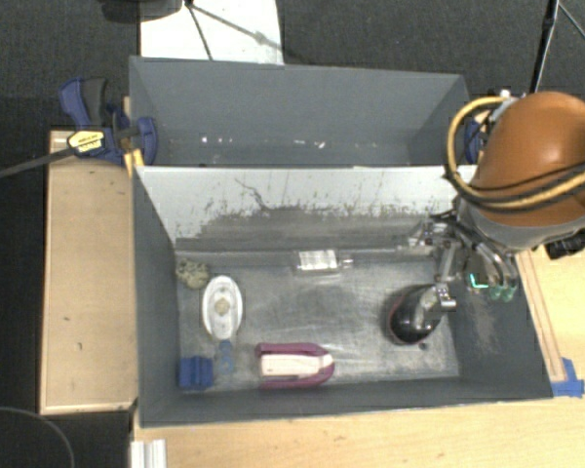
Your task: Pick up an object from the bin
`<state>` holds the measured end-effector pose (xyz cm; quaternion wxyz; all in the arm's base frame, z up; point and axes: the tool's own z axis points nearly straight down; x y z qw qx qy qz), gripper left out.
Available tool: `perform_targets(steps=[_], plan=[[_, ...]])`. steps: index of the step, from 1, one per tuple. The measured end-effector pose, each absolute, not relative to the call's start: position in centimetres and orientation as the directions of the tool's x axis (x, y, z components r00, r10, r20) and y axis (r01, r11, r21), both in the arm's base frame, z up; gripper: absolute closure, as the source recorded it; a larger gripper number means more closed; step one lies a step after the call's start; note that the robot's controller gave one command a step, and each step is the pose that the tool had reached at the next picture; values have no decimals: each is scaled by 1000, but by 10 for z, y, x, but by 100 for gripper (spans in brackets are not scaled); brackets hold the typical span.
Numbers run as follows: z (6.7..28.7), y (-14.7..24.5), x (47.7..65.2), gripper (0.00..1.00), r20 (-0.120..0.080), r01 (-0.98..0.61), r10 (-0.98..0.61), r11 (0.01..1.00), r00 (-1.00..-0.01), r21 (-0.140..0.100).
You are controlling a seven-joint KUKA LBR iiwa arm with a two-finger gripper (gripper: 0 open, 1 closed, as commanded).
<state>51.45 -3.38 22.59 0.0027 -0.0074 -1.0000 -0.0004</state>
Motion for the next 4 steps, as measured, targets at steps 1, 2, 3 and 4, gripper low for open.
perform_targets(steps=[1, 2, 3, 4], plan=[[72, -112, 516, 0, -9, -230, -230, 973, -973, -1], [101, -126, 519, 0, -6, -55, -55, 999, -998, -1], [117, -110, 516, 0, -7, -1, -1, 1000, -1000, 0], [72, -117, 507, 0, -9, 40, 40, 999, -999, 0]])
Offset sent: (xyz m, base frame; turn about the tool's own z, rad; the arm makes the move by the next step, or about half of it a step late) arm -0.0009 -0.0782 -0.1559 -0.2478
